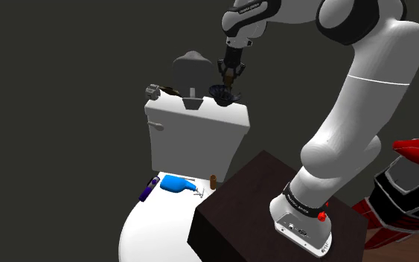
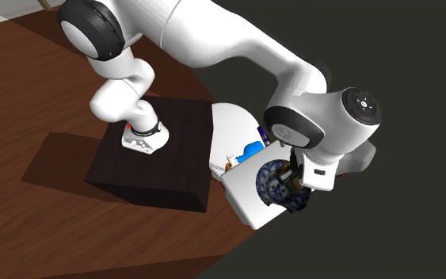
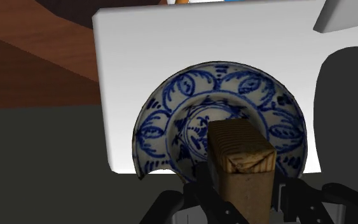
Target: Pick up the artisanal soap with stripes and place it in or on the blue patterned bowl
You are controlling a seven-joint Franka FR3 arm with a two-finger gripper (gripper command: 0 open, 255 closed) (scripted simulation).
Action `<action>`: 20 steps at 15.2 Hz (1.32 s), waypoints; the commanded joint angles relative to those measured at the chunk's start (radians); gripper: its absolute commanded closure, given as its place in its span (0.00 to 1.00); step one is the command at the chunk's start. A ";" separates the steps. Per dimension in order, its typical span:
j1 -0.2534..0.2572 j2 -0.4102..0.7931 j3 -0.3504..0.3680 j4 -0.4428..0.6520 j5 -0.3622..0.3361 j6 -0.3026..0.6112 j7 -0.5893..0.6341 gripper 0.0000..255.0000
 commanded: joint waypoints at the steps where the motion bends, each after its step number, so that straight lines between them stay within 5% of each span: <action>1: -0.001 0.008 -0.001 -0.015 0.000 0.025 -0.001 1.00; 14: -0.002 0.035 -0.001 -0.057 0.000 0.093 0.000 1.00; 15: -0.002 0.035 -0.001 -0.057 0.000 0.093 0.000 0.00; 20: -0.002 0.035 -0.001 -0.057 0.000 0.093 0.000 0.00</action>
